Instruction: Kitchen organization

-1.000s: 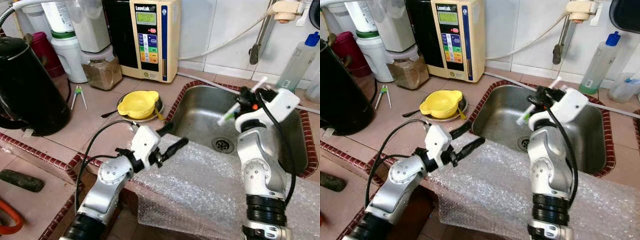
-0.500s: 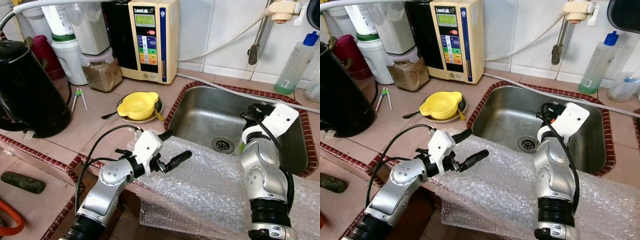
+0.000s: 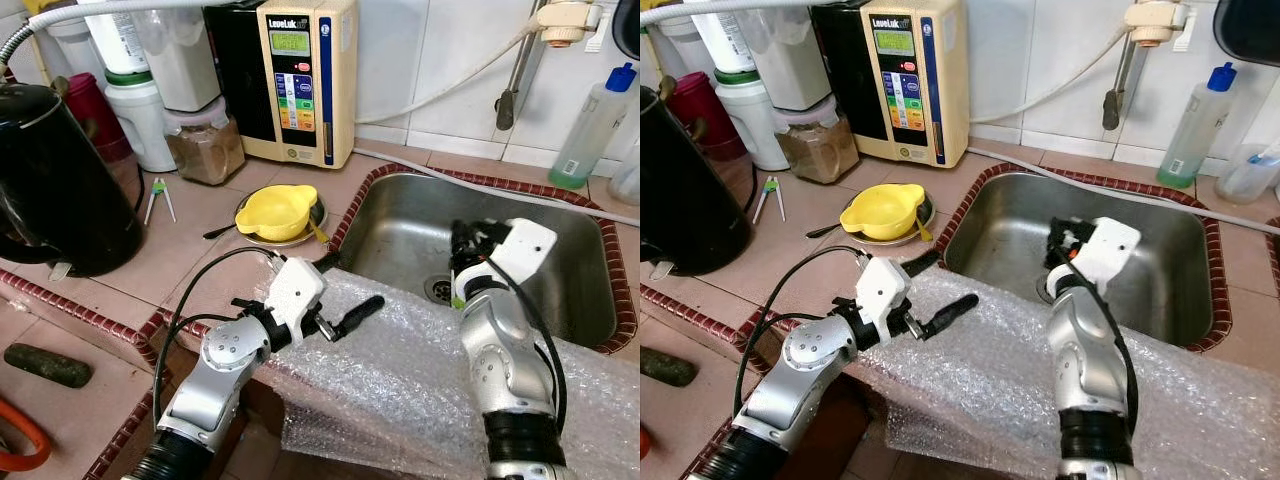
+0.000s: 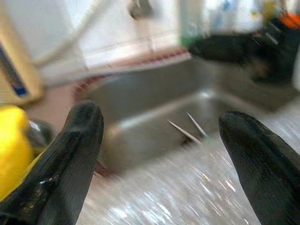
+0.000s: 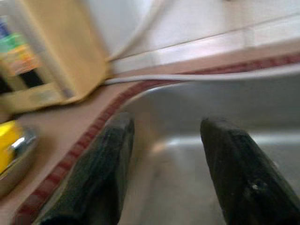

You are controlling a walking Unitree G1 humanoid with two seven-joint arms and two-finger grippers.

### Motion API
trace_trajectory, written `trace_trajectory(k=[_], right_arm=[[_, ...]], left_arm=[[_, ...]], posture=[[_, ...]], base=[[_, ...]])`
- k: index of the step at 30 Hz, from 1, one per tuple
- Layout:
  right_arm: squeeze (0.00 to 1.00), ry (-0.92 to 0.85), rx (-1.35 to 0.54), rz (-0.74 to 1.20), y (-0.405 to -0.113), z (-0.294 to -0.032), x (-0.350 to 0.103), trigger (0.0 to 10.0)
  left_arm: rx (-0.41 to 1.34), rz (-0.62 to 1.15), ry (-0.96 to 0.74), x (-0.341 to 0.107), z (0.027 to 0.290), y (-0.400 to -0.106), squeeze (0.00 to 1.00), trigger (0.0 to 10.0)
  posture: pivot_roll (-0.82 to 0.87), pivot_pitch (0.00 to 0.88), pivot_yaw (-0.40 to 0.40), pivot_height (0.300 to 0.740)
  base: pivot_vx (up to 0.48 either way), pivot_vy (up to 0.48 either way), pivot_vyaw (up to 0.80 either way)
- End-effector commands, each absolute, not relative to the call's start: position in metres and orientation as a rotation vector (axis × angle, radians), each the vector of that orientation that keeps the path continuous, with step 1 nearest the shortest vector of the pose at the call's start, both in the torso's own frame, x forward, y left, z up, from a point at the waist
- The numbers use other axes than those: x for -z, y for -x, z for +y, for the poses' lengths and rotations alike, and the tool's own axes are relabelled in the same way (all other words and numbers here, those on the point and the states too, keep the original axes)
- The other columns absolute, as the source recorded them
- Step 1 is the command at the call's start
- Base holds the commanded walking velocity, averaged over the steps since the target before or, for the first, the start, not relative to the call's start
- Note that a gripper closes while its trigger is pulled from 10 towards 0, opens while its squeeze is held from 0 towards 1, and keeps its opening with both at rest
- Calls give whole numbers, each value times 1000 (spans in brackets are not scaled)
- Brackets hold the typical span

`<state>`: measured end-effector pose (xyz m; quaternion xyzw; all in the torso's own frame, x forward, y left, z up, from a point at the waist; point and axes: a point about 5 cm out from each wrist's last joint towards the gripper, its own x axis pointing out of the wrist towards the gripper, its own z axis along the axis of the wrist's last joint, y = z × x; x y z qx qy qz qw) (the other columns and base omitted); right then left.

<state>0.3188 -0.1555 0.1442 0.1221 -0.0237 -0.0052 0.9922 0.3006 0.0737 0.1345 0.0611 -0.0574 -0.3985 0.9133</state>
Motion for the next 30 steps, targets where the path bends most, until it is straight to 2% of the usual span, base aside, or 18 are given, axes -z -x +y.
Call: trace_trajectory(k=[1,6,9,14,18,19,21,22,23,24,30], right_arm=[[1000,-214,-53,-75,-316,-147,-152,10000],[1000,-281,-141,-168,-295,-144,-164,10000],[1000,-266,-188,-170,-282,-143,-166,10000],[1000,-256,-259,-172,-261,-139,-168,10000],[1000,-193,-340,-160,-245,-131,-171,10000],[820,-185,-347,-154,-244,-130,-171,10000],[820,-179,-350,-149,-243,-130,-171,10000],[243,-176,-353,-142,-242,-130,-171,10000],[243,-176,-353,-142,-242,-130,-171,10000],[0,-178,-374,-132,-239,-126,-171,10000],[0,-162,-414,-102,-234,-125,-171,10000]], left_arm=[[783,-127,-110,-138,79,-305,1000,10000],[672,-163,-66,-153,88,-323,1000,10000],[593,-220,-145,-162,97,-333,1000,10000],[435,-194,-134,-166,113,-351,1000,10000],[289,-134,-60,-166,125,-367,1000,10000],[271,-123,-54,-165,126,-369,1000,10000],[260,-118,-53,-165,127,-371,1000,10000],[249,-114,-51,-165,127,-372,1000,10000],[249,-114,-51,-165,127,-372,1000,10000],[211,-86,-43,-164,132,-377,1000,10000],[135,-20,14,-155,137,-380,1000,10000]], posture=[[-44,12,92,740],[-54,17,93,740],[-64,12,96,740],[-82,11,101,740],[-97,19,103,740],[-104,27,102,740],[-104,27,102,740],[-104,27,102,740],[-104,27,102,740],[-114,35,109,740],[-119,29,83,740]], base=[[0,0,0],[0,0,0],[0,0,0],[0,0,0],[0,0,0],[0,0,0],[0,0,0],[0,0,0],[0,0,0],[0,0,0],[0,0,0]])
